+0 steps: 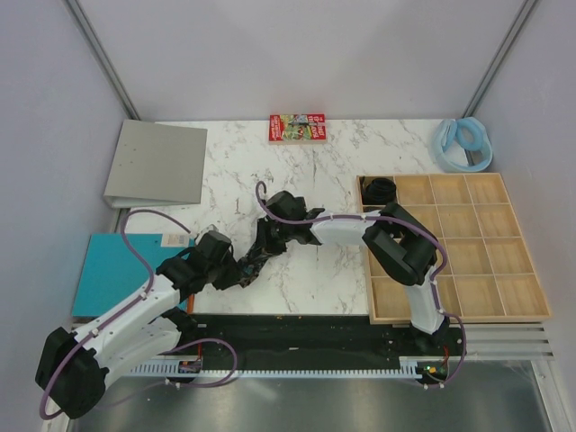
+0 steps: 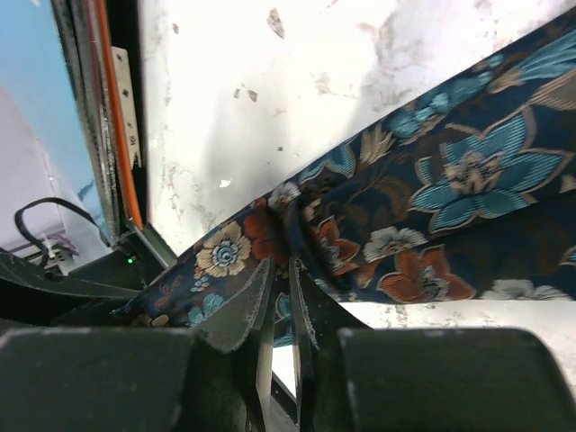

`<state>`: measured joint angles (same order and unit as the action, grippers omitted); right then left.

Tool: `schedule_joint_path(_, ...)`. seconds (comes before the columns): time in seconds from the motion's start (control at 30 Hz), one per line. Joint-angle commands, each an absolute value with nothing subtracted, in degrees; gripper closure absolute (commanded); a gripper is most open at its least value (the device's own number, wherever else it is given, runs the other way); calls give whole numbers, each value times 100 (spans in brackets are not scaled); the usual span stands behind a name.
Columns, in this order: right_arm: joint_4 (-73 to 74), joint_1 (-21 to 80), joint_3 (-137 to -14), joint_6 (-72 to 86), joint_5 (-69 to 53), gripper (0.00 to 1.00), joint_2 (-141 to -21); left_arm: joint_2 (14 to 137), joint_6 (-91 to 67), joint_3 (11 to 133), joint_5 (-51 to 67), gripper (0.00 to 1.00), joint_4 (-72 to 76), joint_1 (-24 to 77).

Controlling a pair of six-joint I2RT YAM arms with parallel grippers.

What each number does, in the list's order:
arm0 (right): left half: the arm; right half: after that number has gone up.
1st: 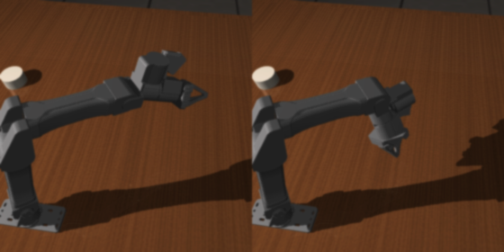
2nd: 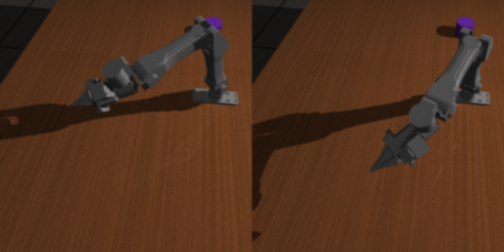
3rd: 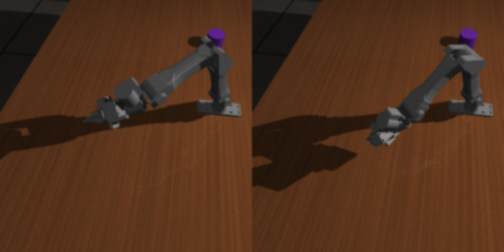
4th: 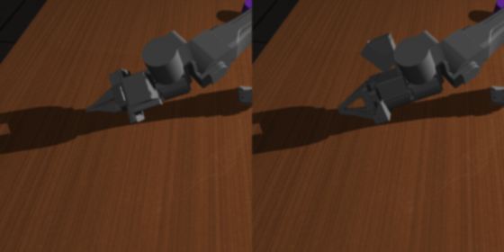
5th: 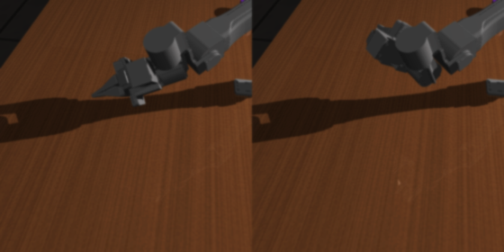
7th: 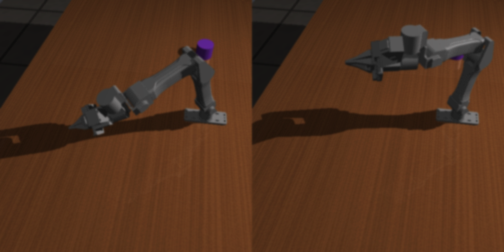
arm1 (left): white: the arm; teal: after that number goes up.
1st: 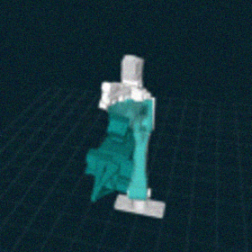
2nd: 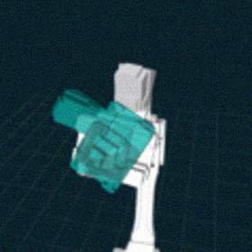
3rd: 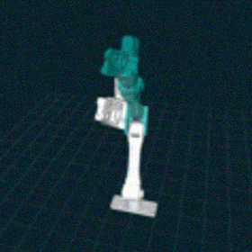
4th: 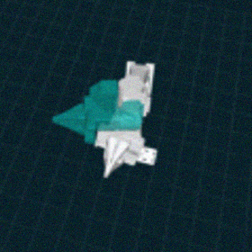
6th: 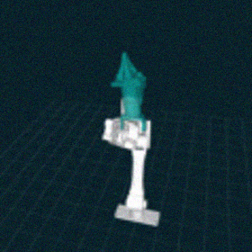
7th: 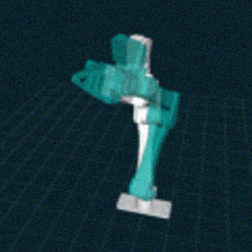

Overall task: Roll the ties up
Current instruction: Roll the tie at the center of the board.

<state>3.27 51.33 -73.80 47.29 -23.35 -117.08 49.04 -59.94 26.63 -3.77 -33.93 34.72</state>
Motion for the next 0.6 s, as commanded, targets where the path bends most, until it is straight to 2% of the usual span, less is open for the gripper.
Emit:
schedule_joint_path(0.0,361,5291,-7199,4728,-2101,82,-11575,4843,-5933,2883,-123,88,-3814,3445)
schedule_joint_path(0.57,-97,6073,-6934,5168,-1960,83,-11681,5291,-5748,3796,-26,87,-4166,3419)
